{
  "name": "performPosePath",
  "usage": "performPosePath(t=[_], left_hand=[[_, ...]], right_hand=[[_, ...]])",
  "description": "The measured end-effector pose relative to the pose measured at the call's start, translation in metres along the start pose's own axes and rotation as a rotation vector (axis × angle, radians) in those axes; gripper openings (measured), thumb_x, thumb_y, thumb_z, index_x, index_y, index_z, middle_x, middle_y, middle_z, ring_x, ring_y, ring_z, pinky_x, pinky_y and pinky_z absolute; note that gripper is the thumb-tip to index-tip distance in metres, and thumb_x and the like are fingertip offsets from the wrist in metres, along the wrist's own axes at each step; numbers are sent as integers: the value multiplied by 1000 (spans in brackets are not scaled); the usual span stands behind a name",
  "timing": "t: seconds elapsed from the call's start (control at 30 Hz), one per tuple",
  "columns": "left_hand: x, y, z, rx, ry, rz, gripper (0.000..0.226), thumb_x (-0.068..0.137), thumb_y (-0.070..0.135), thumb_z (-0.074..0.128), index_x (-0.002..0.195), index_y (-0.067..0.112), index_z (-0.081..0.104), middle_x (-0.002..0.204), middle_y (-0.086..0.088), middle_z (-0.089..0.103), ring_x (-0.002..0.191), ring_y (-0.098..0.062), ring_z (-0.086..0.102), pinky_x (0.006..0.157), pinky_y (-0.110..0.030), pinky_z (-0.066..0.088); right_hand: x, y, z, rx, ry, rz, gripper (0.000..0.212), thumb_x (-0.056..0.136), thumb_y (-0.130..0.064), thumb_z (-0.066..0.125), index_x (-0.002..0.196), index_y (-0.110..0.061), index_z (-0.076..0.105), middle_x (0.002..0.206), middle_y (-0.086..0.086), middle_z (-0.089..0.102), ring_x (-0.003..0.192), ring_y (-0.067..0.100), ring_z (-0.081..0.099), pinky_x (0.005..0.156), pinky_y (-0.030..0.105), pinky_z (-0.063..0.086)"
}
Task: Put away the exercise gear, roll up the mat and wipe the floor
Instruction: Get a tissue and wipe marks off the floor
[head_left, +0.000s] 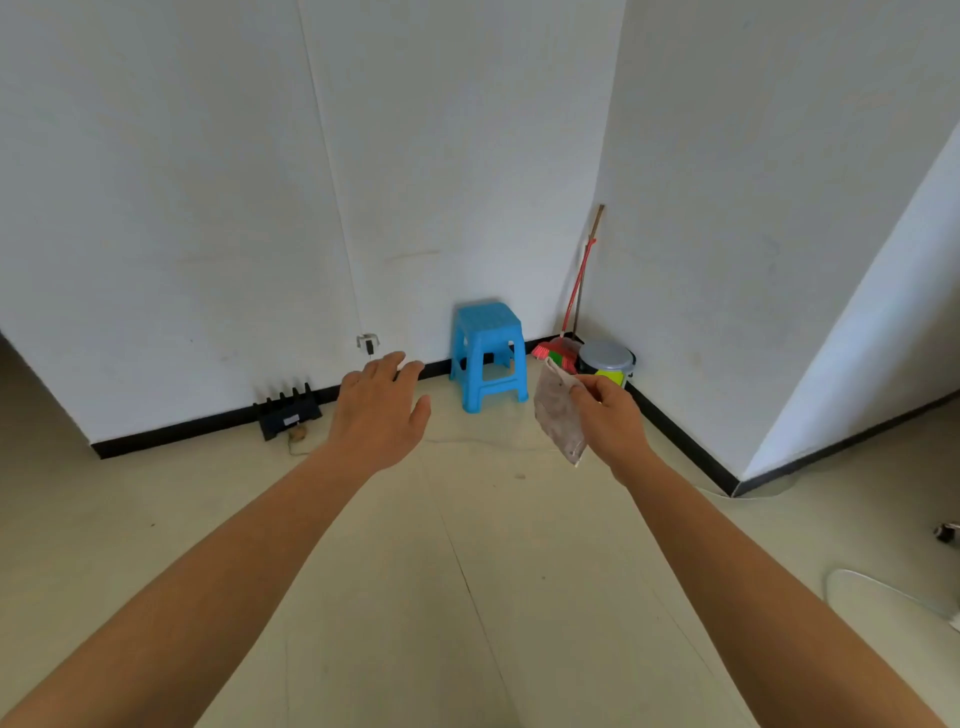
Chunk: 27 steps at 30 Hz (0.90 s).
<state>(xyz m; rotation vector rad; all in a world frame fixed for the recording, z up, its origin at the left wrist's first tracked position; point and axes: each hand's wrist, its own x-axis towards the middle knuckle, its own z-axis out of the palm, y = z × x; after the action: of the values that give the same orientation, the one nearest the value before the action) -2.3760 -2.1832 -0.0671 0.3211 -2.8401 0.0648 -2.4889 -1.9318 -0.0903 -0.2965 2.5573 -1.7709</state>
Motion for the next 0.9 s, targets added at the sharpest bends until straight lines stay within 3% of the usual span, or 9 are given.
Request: performPosePath(t=[0.17,0.37,0.47,0.7,0.9], left_hand=[[136,-27,62,1,-12,50,51,100,39,38,147,18,37,156,-9,32,138,-26,37,110,-45,32],[314,-65,98,33,5,102,50,100,39,41,145,17,41,154,-10,37,136,-28,41,109,-46,33],[387,-95,102,16,21,81,50,99,38,43,144,17,43,153,-10,39,135,-28,42,109,-47,34],[545,-172,161,-8,16,21,50,101,39,40,146,19,39,156,-8,34,139,-27,38,112,-45,31],[689,-237,243,-32,-40,37,51,102,42,36,148,20,35,158,-8,30,141,-26,35,114,-44,28]], right_hand=[[128,15,54,49,37,-1,20,101,-27,53,88,-38,63,91,-12,67,90,15,62,84,36,52],[312,8,106,72,26,21,17,100,-30,54,102,-23,69,88,-12,66,90,18,64,85,38,52],[392,-15,137,91,8,41,19,100,-30,54,105,-19,68,93,-3,69,92,21,66,86,39,53],[555,-31,225,77,-71,12,12,101,-31,53,102,-32,64,101,-9,69,98,15,66,91,38,55],[702,-14,308,99,-39,143,12,101,-29,54,105,-29,64,104,-6,69,101,17,65,96,43,54]])
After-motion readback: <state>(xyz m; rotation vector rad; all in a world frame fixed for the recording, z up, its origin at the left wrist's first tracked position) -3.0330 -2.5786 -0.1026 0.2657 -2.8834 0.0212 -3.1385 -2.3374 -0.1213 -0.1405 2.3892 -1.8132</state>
